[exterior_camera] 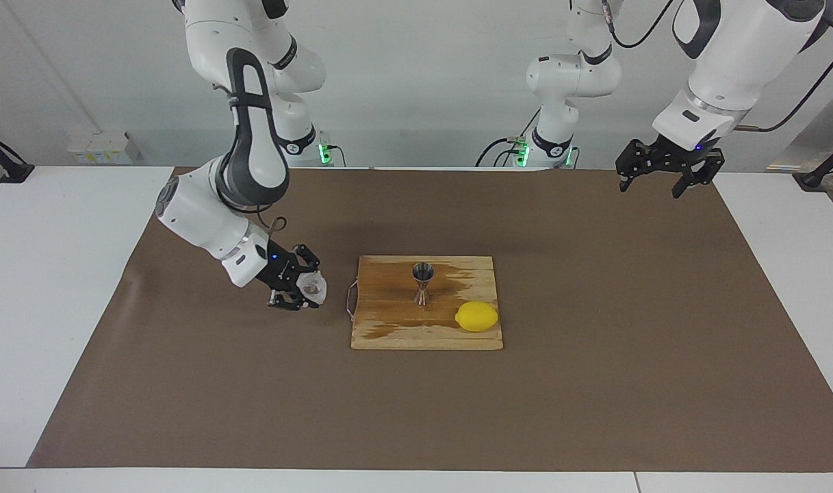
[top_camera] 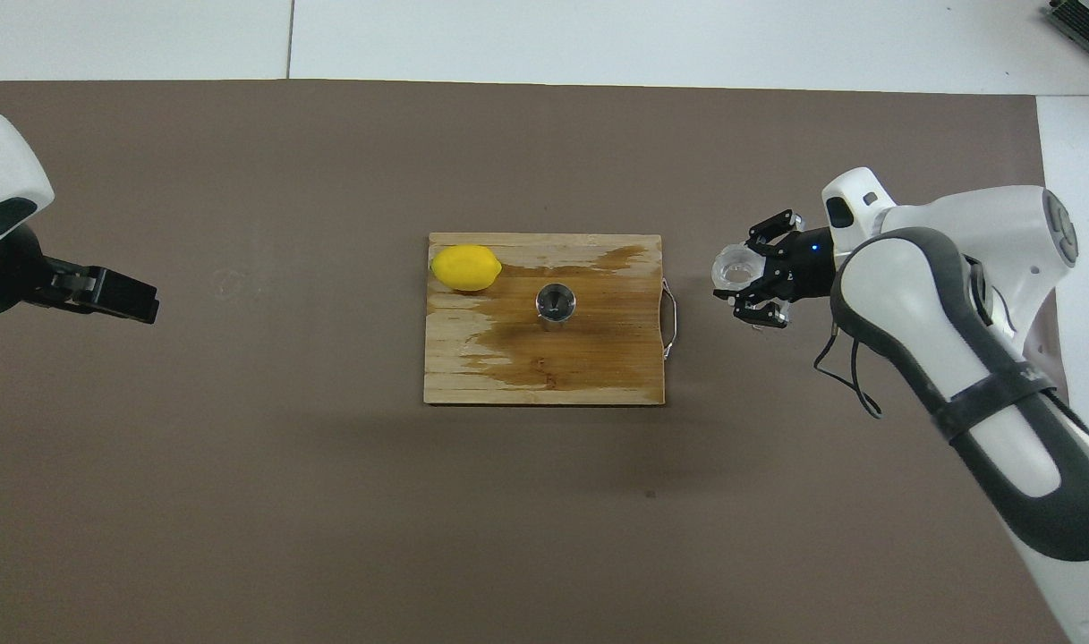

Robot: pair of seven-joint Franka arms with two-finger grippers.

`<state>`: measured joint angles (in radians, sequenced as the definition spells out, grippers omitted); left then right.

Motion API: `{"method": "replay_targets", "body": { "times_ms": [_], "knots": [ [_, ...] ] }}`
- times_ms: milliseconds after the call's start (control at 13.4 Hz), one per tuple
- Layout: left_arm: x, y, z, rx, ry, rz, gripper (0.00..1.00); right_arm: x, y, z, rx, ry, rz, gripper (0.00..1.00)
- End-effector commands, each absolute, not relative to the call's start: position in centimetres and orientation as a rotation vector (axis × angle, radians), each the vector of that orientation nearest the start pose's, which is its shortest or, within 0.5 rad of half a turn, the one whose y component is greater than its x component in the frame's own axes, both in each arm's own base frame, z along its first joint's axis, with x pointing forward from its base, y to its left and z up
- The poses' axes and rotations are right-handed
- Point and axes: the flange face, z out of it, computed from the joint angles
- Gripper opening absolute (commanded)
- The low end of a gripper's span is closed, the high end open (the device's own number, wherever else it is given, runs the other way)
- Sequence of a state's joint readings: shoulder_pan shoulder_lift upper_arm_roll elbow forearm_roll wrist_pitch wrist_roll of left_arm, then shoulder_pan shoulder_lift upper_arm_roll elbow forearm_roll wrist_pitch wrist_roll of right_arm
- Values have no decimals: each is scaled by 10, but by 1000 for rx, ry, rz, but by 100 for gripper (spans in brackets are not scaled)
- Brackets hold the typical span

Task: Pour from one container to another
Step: 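Lift the white cup and carry it over the dark cup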

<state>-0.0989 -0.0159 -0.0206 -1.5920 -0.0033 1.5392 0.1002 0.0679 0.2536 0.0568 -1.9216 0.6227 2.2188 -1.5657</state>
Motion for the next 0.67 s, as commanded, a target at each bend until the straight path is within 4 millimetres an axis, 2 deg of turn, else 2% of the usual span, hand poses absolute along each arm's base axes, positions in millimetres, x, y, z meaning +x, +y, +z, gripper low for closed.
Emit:
{"method": "replay_targets", "body": {
  "times_ms": [0,298,447,596],
  "knots": [
    [538,-64,627,-3138,334,63,100,608,129,392,-2212,-1795,-407,9],
    [538,-63,627,-3138,332,63,100,600,194,420,-2203,-2004,-352,9],
    [538,-63,627,-3138,332,63,100,593,217,435,-2166,-2144,-346,9],
    [538,-63,627,-3138,332,63,100,586,233,438,-2129,-2257,-316,9]
  ]
}}
